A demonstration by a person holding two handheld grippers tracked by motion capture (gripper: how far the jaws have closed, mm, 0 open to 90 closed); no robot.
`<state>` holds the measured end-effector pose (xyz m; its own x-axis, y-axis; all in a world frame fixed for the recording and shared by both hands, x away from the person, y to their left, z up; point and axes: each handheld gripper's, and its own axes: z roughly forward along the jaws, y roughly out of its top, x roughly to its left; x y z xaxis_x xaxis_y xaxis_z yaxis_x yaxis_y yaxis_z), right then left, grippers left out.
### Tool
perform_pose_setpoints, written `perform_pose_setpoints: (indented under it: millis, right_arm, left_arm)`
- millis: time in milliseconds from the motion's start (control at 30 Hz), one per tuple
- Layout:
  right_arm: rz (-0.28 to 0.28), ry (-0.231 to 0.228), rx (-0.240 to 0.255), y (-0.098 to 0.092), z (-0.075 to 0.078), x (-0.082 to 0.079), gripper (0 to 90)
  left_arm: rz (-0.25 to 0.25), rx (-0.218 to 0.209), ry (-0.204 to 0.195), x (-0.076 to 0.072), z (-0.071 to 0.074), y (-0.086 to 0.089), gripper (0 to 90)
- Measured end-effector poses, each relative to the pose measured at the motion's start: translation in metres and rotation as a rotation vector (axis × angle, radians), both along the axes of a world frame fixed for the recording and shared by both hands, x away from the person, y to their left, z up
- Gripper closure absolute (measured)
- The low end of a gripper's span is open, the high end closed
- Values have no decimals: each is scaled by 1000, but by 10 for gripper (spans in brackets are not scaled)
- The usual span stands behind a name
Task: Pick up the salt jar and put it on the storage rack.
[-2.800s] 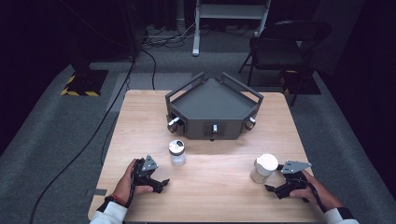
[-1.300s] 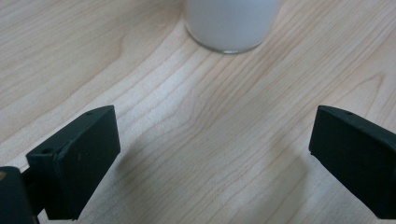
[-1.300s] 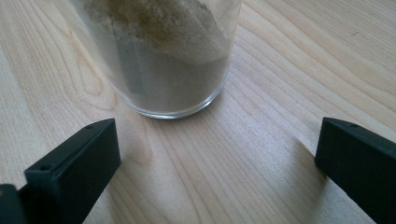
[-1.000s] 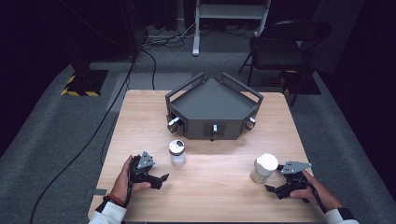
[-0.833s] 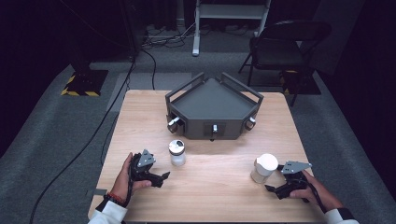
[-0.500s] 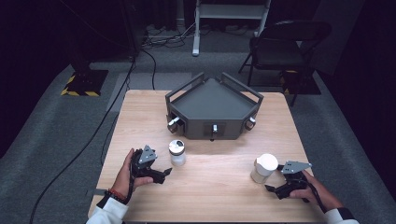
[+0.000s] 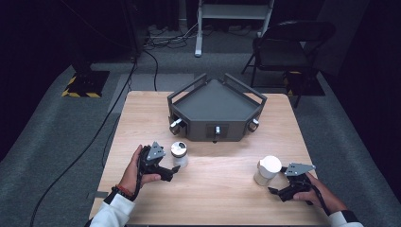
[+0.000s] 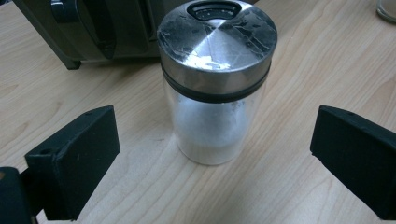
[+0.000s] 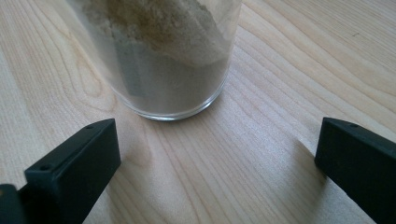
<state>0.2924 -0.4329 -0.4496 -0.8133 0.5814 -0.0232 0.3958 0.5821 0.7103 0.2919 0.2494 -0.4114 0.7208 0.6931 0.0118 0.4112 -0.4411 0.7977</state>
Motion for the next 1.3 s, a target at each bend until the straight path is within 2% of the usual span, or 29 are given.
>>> perform_pose_setpoints:
  millis: [133,300,567,633,733,933,1133,1167,1233,1300]
  right_arm:
    - [0,0,0,0,0,0,0]
    - [0,0,0,0,0,0,0]
    - [0,0,0,0,0,0,0]
    - [0,0,0,0,0,0,0]
    - [0,0,0,0,0,0,0]
    - [0,0,0,0,0,0,0]
    - [-1,0,0,0,0,0,0]
    - [-1,0,0,0,0,0,0]
    - [-1,0,0,0,0,0,0]
    - [-1,0,0,0,0,0,0]
  left_arm:
    - [-7,4,8,5,-1,-2,11]
    - [11,-11,11,10,-5,-5,12]
    - [9,-26,25,20,-11,-11,11]
    - [8,-36,20,22,-14,-12,11]
    - [-5,-73,9,25,-20,-11,10]
    - [5,-82,-1,28,-25,-17,26]
    - [4,-97,-10,32,-33,-18,97]
    - [-3,-107,-12,33,-36,-17,158]
    - [-6,-106,-29,32,-40,-19,196]
    - [-10,-109,-37,31,-42,-19,295]
